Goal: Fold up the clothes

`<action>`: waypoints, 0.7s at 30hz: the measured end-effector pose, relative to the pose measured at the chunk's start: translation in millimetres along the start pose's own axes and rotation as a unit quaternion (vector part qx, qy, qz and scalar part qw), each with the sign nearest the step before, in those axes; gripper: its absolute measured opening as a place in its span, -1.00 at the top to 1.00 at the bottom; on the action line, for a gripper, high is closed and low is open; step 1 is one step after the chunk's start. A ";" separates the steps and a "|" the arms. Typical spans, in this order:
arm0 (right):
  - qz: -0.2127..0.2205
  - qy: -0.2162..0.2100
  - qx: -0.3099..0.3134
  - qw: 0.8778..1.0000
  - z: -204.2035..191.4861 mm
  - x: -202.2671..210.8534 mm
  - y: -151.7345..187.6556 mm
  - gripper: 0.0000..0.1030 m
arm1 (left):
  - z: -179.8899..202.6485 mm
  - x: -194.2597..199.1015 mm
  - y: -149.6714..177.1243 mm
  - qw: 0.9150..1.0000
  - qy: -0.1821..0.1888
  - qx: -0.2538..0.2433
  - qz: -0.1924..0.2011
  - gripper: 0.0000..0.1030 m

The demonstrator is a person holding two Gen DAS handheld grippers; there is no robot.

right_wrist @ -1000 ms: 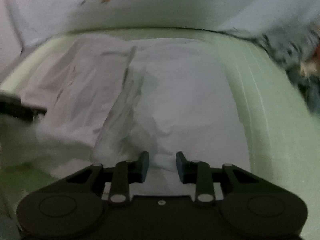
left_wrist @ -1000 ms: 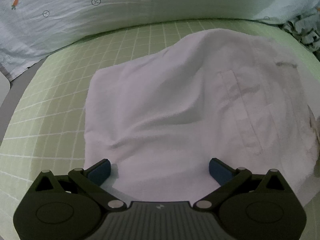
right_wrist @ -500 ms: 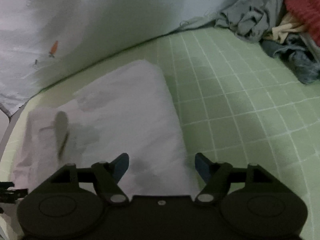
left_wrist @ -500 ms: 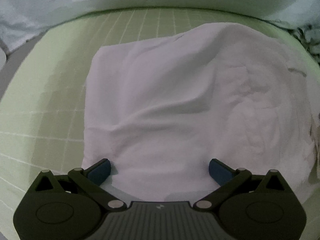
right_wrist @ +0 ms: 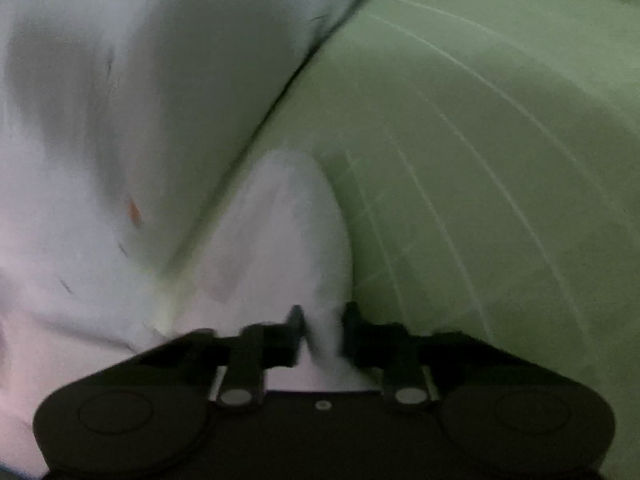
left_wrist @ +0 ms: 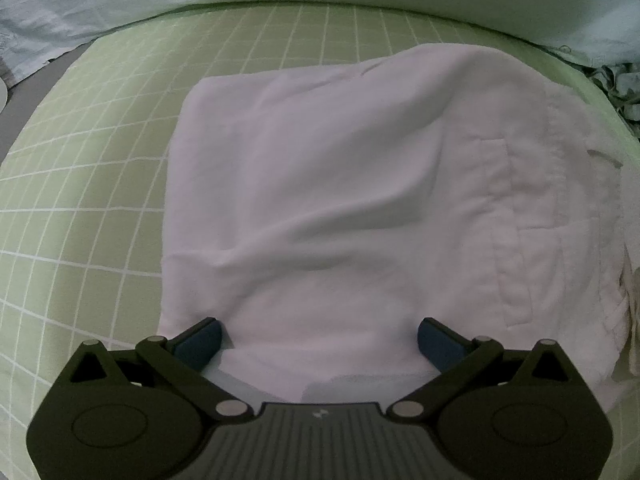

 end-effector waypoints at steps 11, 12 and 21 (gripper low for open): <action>0.028 -0.136 0.054 0.989 -123.6 19.1 39.0 0.86 | -2.1 -1.0 -5.7 1.000 0.000 0.004 -0.007 -1.00; 0.022 -0.140 0.066 0.988 -137.4 15.9 46.0 0.86 | -5.5 0.3 -6.1 1.000 0.003 0.004 -0.006 -1.00; -0.019 -0.197 0.088 0.976 -222.6 -36.5 117.7 0.86 | -69.9 43.5 19.4 0.996 0.046 0.040 0.060 -1.00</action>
Point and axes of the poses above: each gripper's, at about its wrist camera, not at the fingertips, and x roughly against the way its jaws point, z to its right, y to its underside, the point moved 2 cm from there along -x, roughly the way its jaws point, and after that the axes turned 10 degrees about -z, right-handed, at the moved point
